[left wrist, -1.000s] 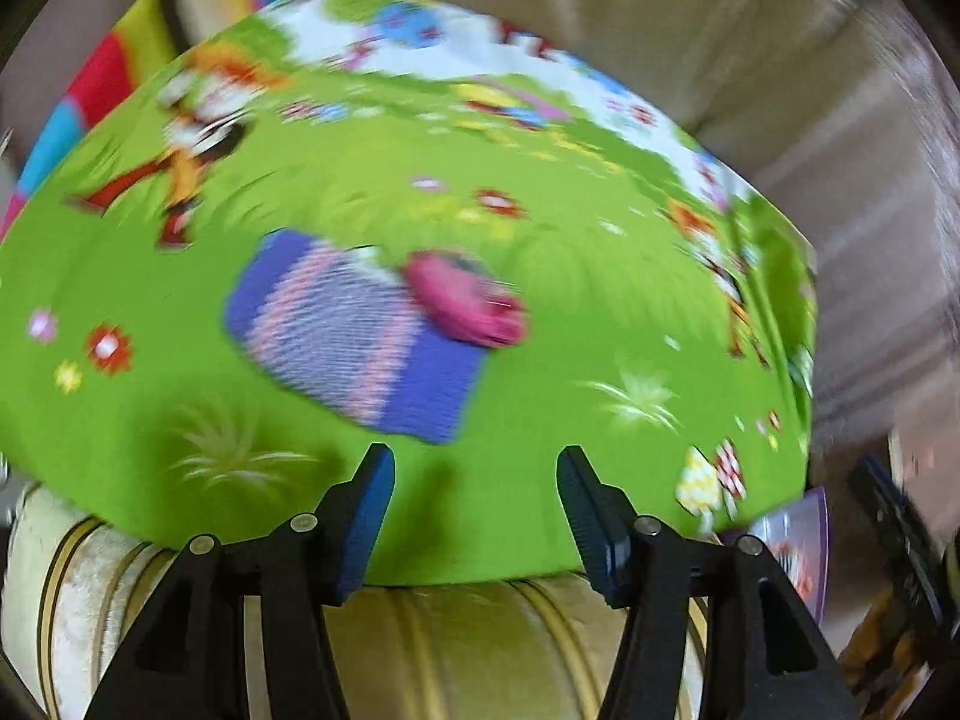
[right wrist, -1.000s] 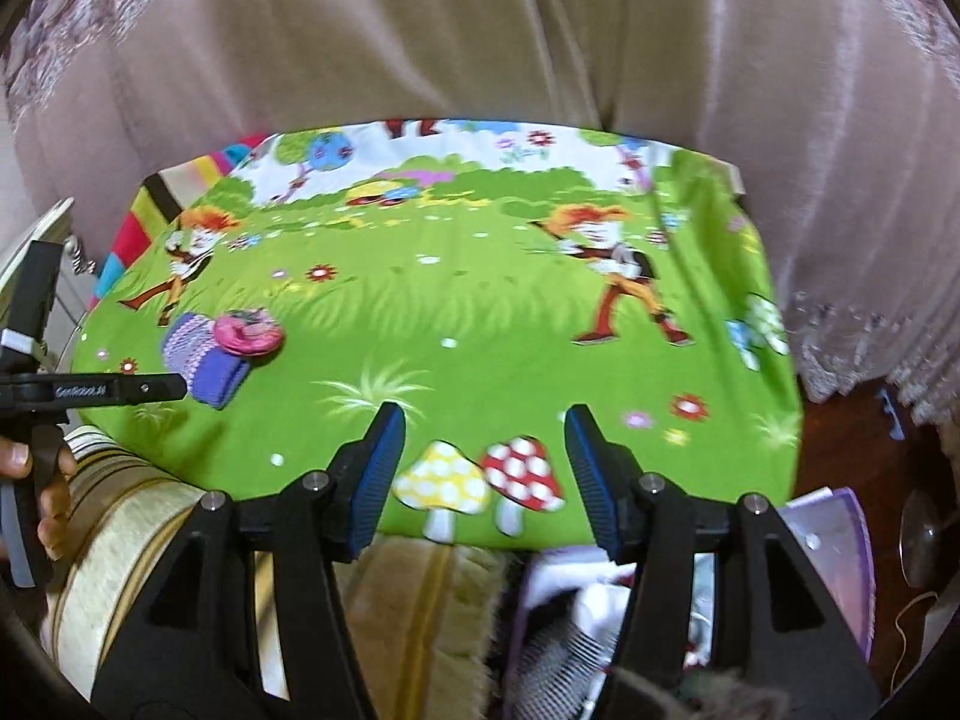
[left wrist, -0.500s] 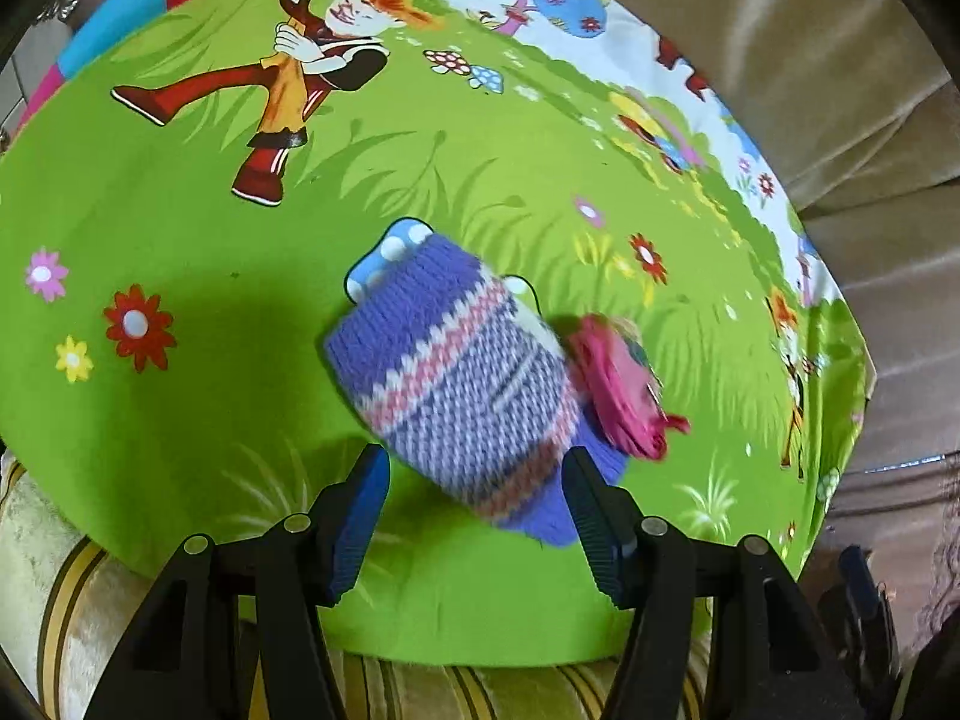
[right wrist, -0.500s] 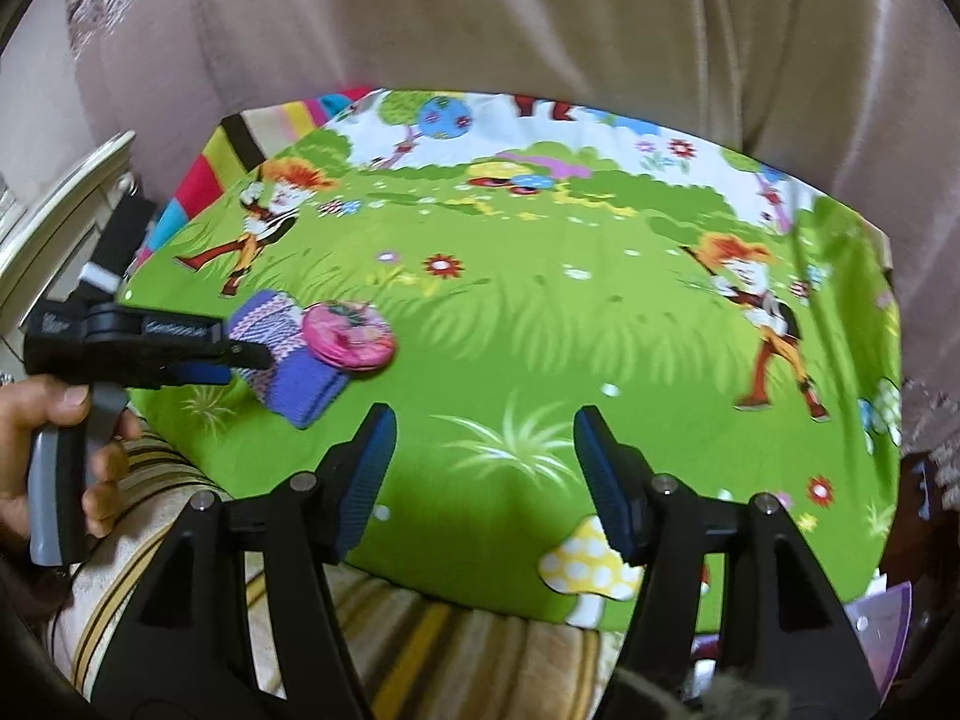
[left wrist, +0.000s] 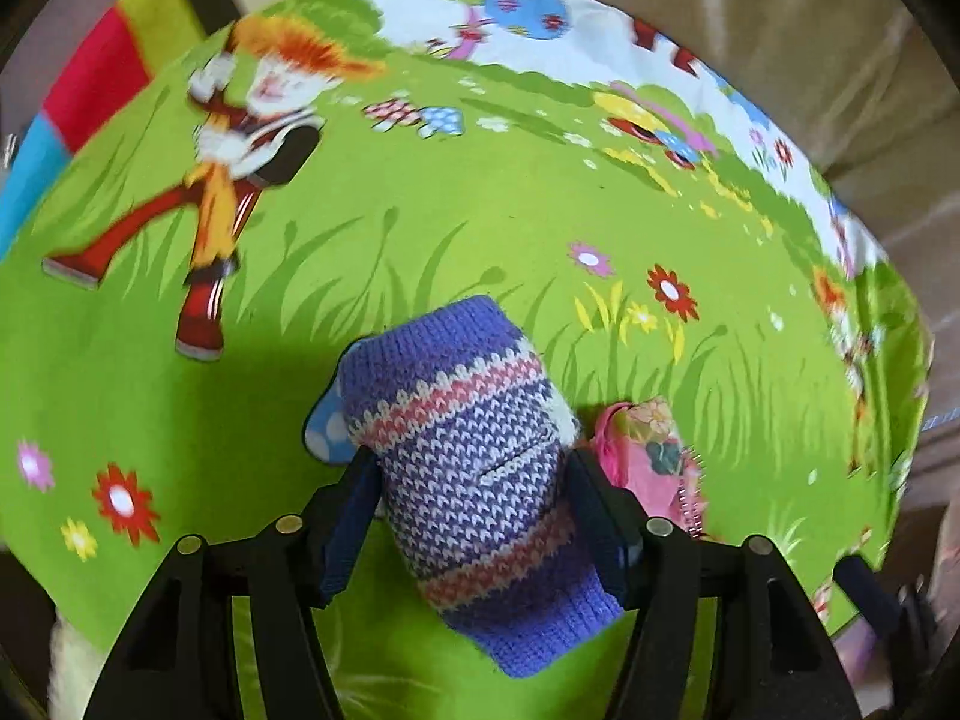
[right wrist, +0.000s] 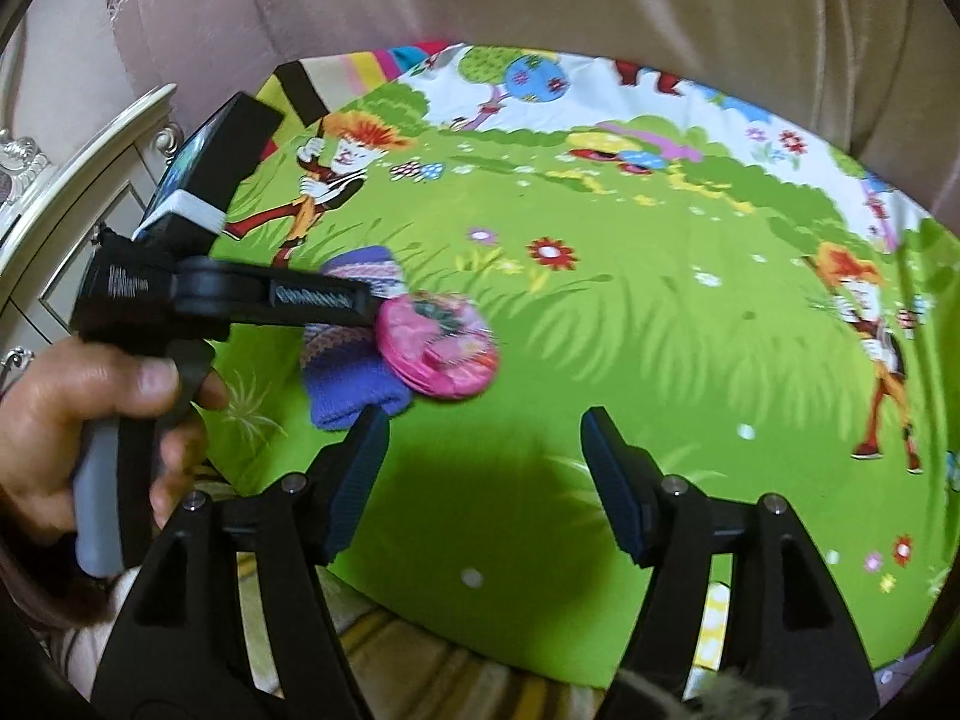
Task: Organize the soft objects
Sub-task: 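Grasp the purple striped sock with the left tool while the right tool grasps the pink round pouch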
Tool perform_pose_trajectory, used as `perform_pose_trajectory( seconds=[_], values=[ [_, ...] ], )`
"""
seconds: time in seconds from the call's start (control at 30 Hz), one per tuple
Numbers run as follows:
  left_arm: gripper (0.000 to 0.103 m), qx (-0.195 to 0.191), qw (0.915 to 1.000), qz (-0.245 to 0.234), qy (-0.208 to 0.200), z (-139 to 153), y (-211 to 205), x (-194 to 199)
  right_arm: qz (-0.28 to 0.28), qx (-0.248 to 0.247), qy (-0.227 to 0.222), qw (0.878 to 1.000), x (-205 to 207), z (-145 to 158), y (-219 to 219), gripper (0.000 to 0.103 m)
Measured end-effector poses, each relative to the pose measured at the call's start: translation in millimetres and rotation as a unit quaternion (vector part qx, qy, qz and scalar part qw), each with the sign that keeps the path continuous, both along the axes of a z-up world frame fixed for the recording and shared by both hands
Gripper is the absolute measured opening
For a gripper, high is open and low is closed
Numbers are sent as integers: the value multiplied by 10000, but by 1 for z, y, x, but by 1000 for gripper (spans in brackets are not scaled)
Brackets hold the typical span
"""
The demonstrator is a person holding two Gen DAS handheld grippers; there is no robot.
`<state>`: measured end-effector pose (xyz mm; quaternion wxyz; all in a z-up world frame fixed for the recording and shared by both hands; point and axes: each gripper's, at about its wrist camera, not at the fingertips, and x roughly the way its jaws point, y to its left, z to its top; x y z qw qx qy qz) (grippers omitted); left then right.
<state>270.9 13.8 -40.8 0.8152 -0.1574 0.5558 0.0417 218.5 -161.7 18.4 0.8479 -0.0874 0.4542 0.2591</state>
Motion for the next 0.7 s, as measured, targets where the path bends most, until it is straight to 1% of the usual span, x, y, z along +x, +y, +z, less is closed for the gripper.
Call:
perform_pose_trajectory(
  seconds=[0.03,0.07,0.1,0.13,0.2,0.27,0.3,0.5,0.63,0.7],
  values=[
    [57,78,9999,-71,-48,0,-1,0,33,22,44,10000,2,-3,4,71],
    [49,166,9997,-155,-95,0,-2,2,70,25,99,9999,5,-7,9,71],
    [44,236,9993,-252,-166,0,-3,2,99,22,140,9999,7,-10,14,71],
    [41,262,9988,-324,-245,0,-2,2,123,25,174,9998,9,-13,17,71],
    [31,279,9982,-393,-345,1,-2,2,132,29,206,9997,14,-19,23,71],
    [26,229,9979,-411,-445,4,0,1,68,-17,253,9997,20,-25,27,71],
    [24,217,9977,-393,-512,7,2,-1,34,-21,293,9996,24,-27,28,71],
    [23,399,9960,-222,-773,18,12,-12,-47,81,490,9988,38,-39,36,71],
    [23,416,9948,-32,-933,25,22,-21,34,-61,530,9986,41,-47,49,71],
    [23,414,9940,68,-1014,29,27,-25,121,-135,514,9985,41,-49,55,74]
  ],
)
